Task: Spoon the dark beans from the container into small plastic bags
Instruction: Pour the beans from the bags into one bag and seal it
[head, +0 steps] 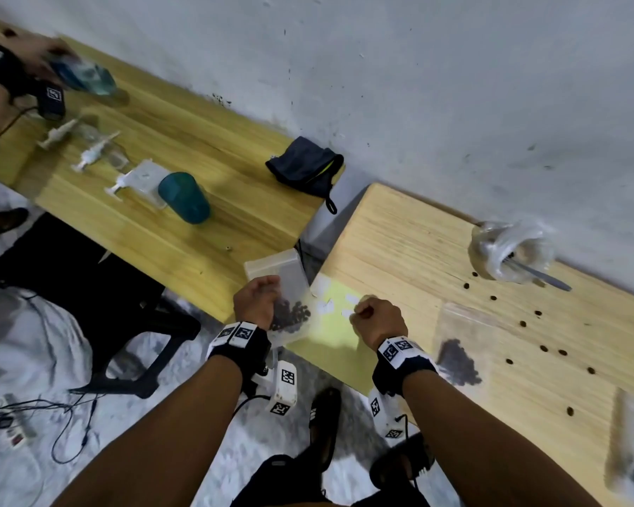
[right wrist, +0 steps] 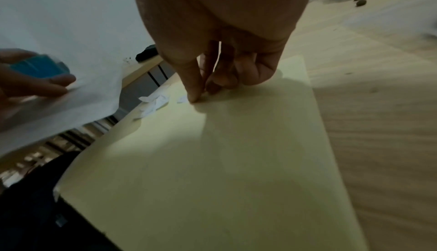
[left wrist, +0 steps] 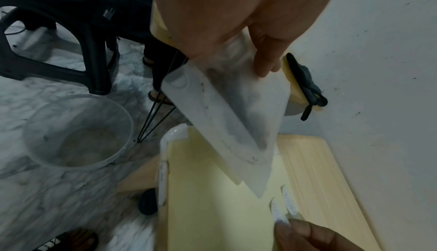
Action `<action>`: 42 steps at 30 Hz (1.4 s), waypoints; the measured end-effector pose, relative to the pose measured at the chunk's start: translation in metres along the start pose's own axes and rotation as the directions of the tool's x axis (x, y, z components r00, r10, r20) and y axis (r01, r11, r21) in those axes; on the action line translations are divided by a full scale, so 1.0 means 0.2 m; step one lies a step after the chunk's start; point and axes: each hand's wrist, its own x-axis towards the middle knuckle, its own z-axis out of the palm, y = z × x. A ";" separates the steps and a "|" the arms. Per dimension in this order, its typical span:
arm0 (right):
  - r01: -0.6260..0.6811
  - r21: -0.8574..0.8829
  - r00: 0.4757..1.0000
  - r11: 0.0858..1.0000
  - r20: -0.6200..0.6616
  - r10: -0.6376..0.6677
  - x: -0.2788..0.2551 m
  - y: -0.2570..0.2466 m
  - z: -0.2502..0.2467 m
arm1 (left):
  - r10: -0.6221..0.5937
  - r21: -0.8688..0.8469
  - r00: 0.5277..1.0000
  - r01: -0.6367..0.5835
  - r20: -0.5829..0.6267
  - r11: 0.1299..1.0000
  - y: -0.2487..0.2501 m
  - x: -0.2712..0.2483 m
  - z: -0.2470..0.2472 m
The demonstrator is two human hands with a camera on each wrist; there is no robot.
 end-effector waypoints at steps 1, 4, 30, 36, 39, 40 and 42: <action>-0.006 0.015 1.000 1.000 0.008 0.006 0.01 0.00 0.00 | 0.002 0.010 1.000 -0.002 0.003 1.000 0.00 0.00 0.00; -0.001 0.087 1.000 0.996 0.023 -0.001 0.01 0.00 -0.02 | 0.028 0.055 0.999 -0.029 0.014 0.998 0.01 0.00 0.01; 0.189 0.064 0.937 0.980 -0.309 -0.161 -0.19 -0.01 -0.83 | 0.246 0.070 0.730 -0.373 0.638 0.925 0.26 -0.57 0.81; 0.126 0.083 0.861 0.989 -0.504 -0.068 -0.26 0.10 -0.86 | 0.205 0.063 0.756 -0.309 0.622 0.949 0.23 -0.66 0.94; 0.135 0.234 0.846 0.963 -0.534 0.011 -0.28 0.16 -0.88 | 0.238 0.111 0.768 -0.371 0.595 0.922 0.20 -0.66 0.99; 0.153 0.297 0.855 0.943 -0.517 0.025 -0.28 0.18 -0.88 | 0.250 0.126 0.765 -0.395 0.594 0.910 0.19 -0.67 1.01; 0.192 0.378 0.865 0.905 -0.502 0.026 -0.27 0.23 -0.89 | 0.260 0.136 0.758 -0.416 0.598 0.899 0.18 -0.69 1.04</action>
